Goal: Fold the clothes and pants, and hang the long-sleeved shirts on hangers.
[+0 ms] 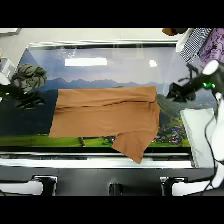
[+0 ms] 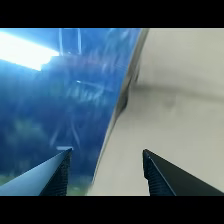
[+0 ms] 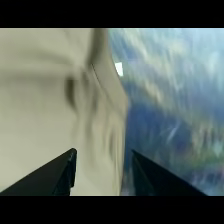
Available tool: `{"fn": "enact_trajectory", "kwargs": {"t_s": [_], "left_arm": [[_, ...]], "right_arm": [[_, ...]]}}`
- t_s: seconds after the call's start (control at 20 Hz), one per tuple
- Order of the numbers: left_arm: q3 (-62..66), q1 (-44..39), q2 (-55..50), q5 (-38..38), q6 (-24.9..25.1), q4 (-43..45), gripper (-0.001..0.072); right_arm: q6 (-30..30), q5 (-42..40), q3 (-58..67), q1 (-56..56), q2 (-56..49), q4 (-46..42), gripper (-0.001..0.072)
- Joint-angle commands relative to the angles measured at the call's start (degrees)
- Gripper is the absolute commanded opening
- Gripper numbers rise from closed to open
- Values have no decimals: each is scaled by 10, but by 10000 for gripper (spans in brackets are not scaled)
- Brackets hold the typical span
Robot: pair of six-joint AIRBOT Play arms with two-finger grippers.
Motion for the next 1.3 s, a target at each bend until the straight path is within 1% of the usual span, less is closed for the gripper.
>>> {"fn": "enact_trajectory", "kwargs": {"t_s": [0.0,0.15,0.2,0.4,0.5,0.65,0.85,1.1,1.15,1.2,1.25], "left_arm": [[-96,37,82,-9,0,-26,512],[-170,39,125,-9,0,-26,512],[-187,38,132,-9,0,-26,512],[-213,31,134,-12,-1,-26,512],[-213,28,134,-11,-1,-26,512],[-213,27,134,-11,0,-26,512],[-213,27,132,-11,0,-26,512],[-213,27,130,-11,0,-26,512],[-213,27,130,-11,0,-26,512],[-213,27,130,-12,0,-26,512],[-213,27,130,-12,-1,-26,510]], "right_arm": [[-42,8,-213,-45,104,84,422],[-56,-45,-383,-40,180,143,422],[-56,-61,-425,-37,199,149,422],[-60,-102,-545,-20,240,155,421],[-69,-125,-573,-8,240,165,421],[-65,-175,-588,30,240,168,421],[-30,-235,-588,78,239,165,422],[-12,-255,-588,97,238,168,421],[-12,-256,-588,97,237,170,405],[-12,-256,-588,97,235,176,317],[-13,-257,-588,97,235,181,213]]}}
